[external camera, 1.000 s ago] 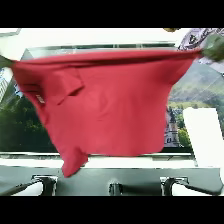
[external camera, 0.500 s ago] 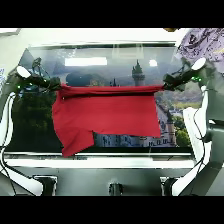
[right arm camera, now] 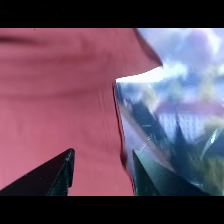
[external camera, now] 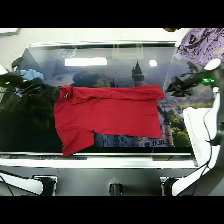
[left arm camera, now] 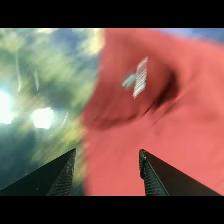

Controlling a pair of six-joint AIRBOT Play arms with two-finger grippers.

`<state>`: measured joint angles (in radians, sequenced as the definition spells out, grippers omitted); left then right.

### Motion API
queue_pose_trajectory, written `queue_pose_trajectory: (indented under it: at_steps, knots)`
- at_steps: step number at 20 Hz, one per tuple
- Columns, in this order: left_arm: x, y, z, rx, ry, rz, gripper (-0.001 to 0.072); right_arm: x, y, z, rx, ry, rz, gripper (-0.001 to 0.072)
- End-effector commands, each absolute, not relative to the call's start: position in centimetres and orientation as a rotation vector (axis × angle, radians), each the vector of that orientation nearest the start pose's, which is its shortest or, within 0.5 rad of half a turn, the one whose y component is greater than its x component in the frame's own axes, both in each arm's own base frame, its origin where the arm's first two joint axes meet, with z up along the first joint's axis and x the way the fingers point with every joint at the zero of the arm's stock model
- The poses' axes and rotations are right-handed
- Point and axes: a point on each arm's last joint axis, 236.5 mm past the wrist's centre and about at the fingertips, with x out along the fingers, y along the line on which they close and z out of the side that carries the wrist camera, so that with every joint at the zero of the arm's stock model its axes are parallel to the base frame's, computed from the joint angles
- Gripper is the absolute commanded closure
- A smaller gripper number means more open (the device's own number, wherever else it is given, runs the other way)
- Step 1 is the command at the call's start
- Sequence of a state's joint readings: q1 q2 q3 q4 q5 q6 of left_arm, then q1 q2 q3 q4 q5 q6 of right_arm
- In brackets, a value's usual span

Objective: Fold the clothes and pants, and hang the long-sleeved shirts on hangers.

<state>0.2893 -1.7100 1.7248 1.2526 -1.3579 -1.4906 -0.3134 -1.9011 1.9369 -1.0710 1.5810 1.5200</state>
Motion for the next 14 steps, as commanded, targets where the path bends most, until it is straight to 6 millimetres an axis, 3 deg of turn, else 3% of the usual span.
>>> queue_pose_trajectory:
  at_steps: [1, 4, 6, 10, 14]
  knots:
    - [40.0, 10.1, 1.6, -0.468, 1.377, 0.072, 0.0244, 42.9, -5.2, 2.3, 0.685, 1.412, 0.259, 0.0270]
    - [32.9, 10.4, -1.0, -0.585, 1.361, 0.171, 0.0244, 36.2, -4.2, -0.8, 0.803, 1.448, 0.259, 0.0269]
    - [30.3, 9.9, -2.0, -0.649, 1.313, 0.213, 0.0244, 32.2, -2.5, -3.6, 0.831, 1.494, 0.265, 0.0255]
    - [28.2, 8.7, -3.5, -0.681, 1.327, 0.223, 0.0245, 27.6, 0.2, -7.8, 0.854, 1.554, 0.294, 0.0227]
    - [28.2, 8.8, -3.5, -0.680, 1.325, 0.224, 0.0245, 27.2, 1.6, -9.5, 0.885, 1.503, 0.318, 0.0227]
